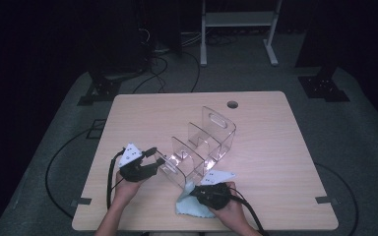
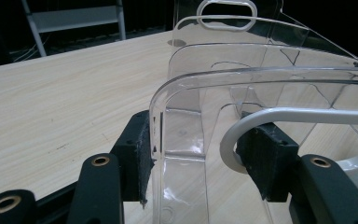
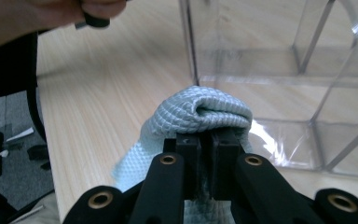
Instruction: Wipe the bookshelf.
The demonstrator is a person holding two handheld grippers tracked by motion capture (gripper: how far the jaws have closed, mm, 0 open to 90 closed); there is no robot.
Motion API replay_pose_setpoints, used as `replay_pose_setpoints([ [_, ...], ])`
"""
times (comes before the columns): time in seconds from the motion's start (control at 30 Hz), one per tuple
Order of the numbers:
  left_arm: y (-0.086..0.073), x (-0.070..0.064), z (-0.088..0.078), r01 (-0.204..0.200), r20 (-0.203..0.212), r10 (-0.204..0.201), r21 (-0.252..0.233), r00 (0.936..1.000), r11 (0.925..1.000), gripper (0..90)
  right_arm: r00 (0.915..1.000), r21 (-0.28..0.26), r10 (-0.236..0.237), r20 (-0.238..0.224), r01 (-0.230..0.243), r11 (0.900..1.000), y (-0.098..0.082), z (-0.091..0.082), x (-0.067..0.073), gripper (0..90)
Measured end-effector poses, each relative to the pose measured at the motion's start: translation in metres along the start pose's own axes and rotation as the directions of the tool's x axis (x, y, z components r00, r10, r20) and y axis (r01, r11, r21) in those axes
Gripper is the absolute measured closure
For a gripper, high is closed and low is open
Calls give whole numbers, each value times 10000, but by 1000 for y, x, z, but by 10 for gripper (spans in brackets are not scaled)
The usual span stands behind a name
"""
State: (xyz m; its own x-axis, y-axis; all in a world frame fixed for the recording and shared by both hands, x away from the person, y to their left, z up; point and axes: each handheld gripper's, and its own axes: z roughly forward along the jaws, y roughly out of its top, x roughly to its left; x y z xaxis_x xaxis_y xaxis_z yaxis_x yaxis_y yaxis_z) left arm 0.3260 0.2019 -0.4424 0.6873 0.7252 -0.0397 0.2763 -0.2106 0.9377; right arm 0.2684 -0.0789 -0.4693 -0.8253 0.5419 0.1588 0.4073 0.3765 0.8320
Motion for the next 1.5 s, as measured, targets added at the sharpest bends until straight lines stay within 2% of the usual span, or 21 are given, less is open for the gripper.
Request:
replay_pose_setpoints([
  [0.07, 0, 0, 0, -5, -9, 5, 12, 10000, 10000, 461, 10000, -4, 52, -31, -52, 10000, -1, 1, -2, 844],
  [0.13, 0, 0, 0, -7, -22, 7, 19, 10000, 10000, 460, 10000, 227, 57, 8, -57, 9997, -5, 7, -3, 844],
  [0.17, 0, 0, 0, -7, -19, 7, 25, 10000, 10000, 461, 9997, 472, 223, -54, -220, 9986, -10, 12, -5, 844],
  [0.27, 0, 0, 0, -2, -11, 2, 12, 10000, 10000, 461, 9997, 433, 226, -65, -222, 9988, -8, 10, -6, 844],
  [0.3, 0, -1, 0, -7, 3, 7, 16, 10000, 10000, 461, 9998, 118, 163, -90, -162, 9998, -3, 3, -4, 844],
  [0.37, 0, -1, 0, -3, 3, 3, 14, 10000, 10000, 461, 9999, -95, 66, -76, -67, 9999, 2, -2, -2, 844],
  [0.47, 0, -1, 0, -7, 8, 7, 22, 10000, 10000, 461, 9999, -78, 86, -80, -87, 9999, 0, -1, -2, 844],
  [0.6, 0, -1, 0, -15, -8, 15, 10, 10000, 10000, 461, 9995, 414, 275, -132, -270, 9988, -10, 10, -7, 844],
  [0.7, 0, -1, 0, -22, 12, 22, 27, 10000, 10000, 461, 9997, 357, 224, -122, -220, 9991, -8, 7, -6, 844],
  [0.77, 0, -1, 0, 5, -4, -5, -3, 10000, 10000, 458, 9998, -76, 170, -81, -171, 9998, -1, -9, -6, 845],
  [0.8, 0, -1, 0, 5, -4, -5, -3, 10000, 10000, 452, 9998, -76, 170, -81, -171, 9998, -1, -9, -6, 845],
  [0.83, 0, -2, 1, -64, -54, 64, 38, 10000, 10000, 447, 9999, -478, 106, -32, -108, 9988, 5, -23, -7, 845],
  [0.87, 0, -2, 1, -64, -54, 64, 38, 10000, 10000, 444, 9999, -478, 106, -32, -108, 9988, 5, -23, -7, 845],
  [0.9, 0, -3, 2, -60, -105, 61, 47, 9999, 10000, 443, 9998, -891, 154, 84, -146, 9959, 13, -37, -10, 845],
  [0.93, 1, -3, 2, -94, -150, 95, 82, 9998, 9999, 443, 9998, -891, 154, 84, -146, 9959, 13, -37, -10, 845],
  [0.97, 1, -4, 2, -77, -180, 79, 90, 9998, 9999, 443, 9996, -1164, 139, 257, -109, 9931, 21, -50, -15, 845],
  [1.13, 1, -4, 2, 1, -155, 1, 81, 9999, 10000, 461, 9980, -1602, 206, 599, -108, 9870, 41, -67, -28, 845],
  [1.23, 1, -3, 2, -18, -83, 19, 57, 10000, 10000, 464, 9969, -1592, 283, 735, -163, 9871, 59, -68, -43, 844],
  [1.33, 1, -2, 2, -28, -41, 28, 55, 10000, 10000, 465, 9964, -1364, 161, 838, -45, 9906, 64, -64, -46, 844],
  [1.4, 1, -2, 2, -36, -21, 36, 54, 10000, 10000, 465, 9974, -1078, 111, 710, -34, 9942, 67, -57, -47, 844],
  [1.5, 1, -1, 1, -84, 54, 84, 65, 10000, 9999, 465, 9984, -726, -185, 538, 223, 9971, 67, -48, -40, 845],
])
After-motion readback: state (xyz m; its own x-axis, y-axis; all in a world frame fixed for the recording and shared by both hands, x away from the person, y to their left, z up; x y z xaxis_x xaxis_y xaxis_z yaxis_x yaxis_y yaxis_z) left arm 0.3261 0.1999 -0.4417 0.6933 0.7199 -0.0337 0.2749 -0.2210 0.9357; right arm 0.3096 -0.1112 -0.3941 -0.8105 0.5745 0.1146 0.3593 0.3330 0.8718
